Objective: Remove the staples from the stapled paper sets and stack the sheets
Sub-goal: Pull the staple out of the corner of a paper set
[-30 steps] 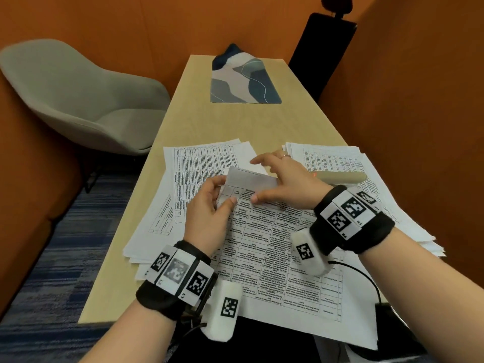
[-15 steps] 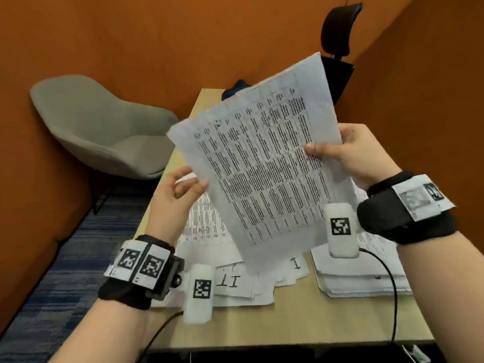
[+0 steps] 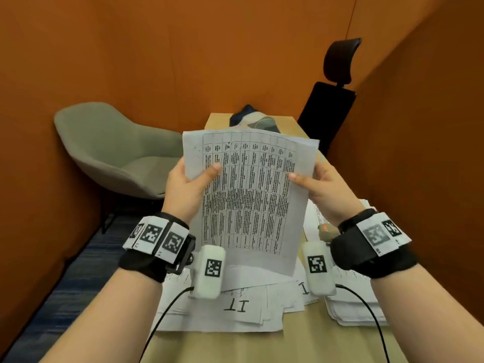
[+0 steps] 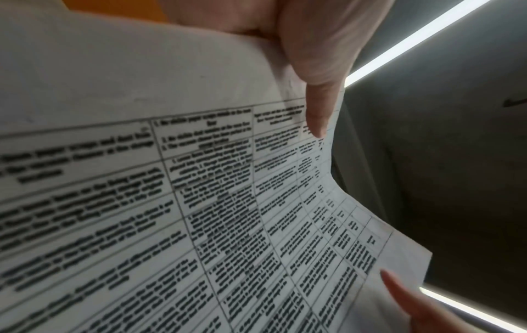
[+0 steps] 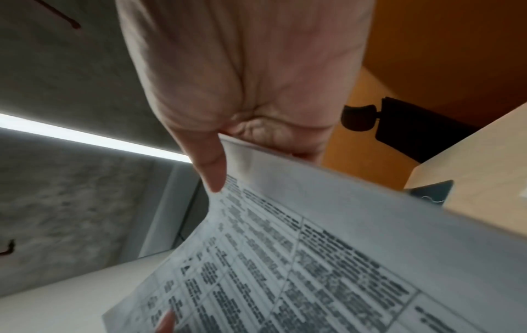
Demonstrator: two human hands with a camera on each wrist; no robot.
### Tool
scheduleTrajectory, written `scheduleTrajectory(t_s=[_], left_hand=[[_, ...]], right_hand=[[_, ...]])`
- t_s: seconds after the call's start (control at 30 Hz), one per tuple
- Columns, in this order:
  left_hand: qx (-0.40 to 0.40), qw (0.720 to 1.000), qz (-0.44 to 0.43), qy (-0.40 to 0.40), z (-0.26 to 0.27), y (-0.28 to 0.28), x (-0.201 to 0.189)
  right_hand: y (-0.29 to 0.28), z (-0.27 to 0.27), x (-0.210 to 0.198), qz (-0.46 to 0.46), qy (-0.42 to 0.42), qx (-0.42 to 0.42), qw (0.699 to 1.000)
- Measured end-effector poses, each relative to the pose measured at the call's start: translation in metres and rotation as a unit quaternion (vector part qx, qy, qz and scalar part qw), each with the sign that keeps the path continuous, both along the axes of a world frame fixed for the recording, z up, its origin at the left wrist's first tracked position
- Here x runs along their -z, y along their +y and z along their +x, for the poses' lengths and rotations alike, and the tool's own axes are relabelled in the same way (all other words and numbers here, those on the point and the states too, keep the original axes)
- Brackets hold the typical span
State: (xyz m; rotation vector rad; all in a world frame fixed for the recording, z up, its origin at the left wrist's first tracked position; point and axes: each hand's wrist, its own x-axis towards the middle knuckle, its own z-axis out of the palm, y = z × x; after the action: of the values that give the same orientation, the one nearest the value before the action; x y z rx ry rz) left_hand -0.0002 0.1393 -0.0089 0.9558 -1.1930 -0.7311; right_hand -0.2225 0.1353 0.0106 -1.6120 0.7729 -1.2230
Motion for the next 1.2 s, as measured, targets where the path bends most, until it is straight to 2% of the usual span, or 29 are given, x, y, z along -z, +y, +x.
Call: scheduleTrajectory(t_s=[0.1, 0.17, 0.33, 0.5, 0.67, 0.77, 0.9, 1.03, 1.2], left_hand=[[-0.005, 1.000, 0.001, 0.004, 0.000, 0.000, 0.002], [-0.003, 1.000, 0.002, 0.004, -0.001, 0.000, 0.001], [0.000, 1.000, 0.006, 0.020, -0.003, 0.003, -0.005], [0.009, 0.999, -0.006, 0.045, -0.001, 0.009, -0.005], [0.015, 0.998, 0.052, -0.015, -0.008, 0.009, 0.013], [0.015, 0.998, 0.055, -0.028, -0.010, 0.008, 0.007], [0.046, 0.997, 0.069, -0.006, -0.015, 0.009, -0.001], [0.081, 0.985, 0.153, 0.027, -0.022, 0.011, 0.013], [0.054, 0.963, 0.263, -0.026, -0.037, 0.007, 0.055]], right_hand=[[0.000, 0.004, -0.008, -0.036, -0.037, -0.070, 0.996], [0.001, 0.008, -0.013, -0.068, -0.042, -0.077, 0.994], [0.001, 0.014, -0.018, -0.139, -0.009, 0.006, 0.990], [0.003, 0.007, -0.021, -0.180, -0.020, 0.065, 0.981], [-0.003, 0.002, -0.014, -0.155, 0.015, 0.141, 0.978], [-0.007, -0.006, -0.023, -0.174, 0.051, 0.195, 0.964], [-0.011, -0.020, -0.035, -0.206, 0.101, 0.276, 0.933], [-0.017, -0.034, -0.032, -0.155, 0.168, 0.294, 0.928], [-0.034, -0.049, 0.002, -0.015, 0.307, 0.256, 0.917]])
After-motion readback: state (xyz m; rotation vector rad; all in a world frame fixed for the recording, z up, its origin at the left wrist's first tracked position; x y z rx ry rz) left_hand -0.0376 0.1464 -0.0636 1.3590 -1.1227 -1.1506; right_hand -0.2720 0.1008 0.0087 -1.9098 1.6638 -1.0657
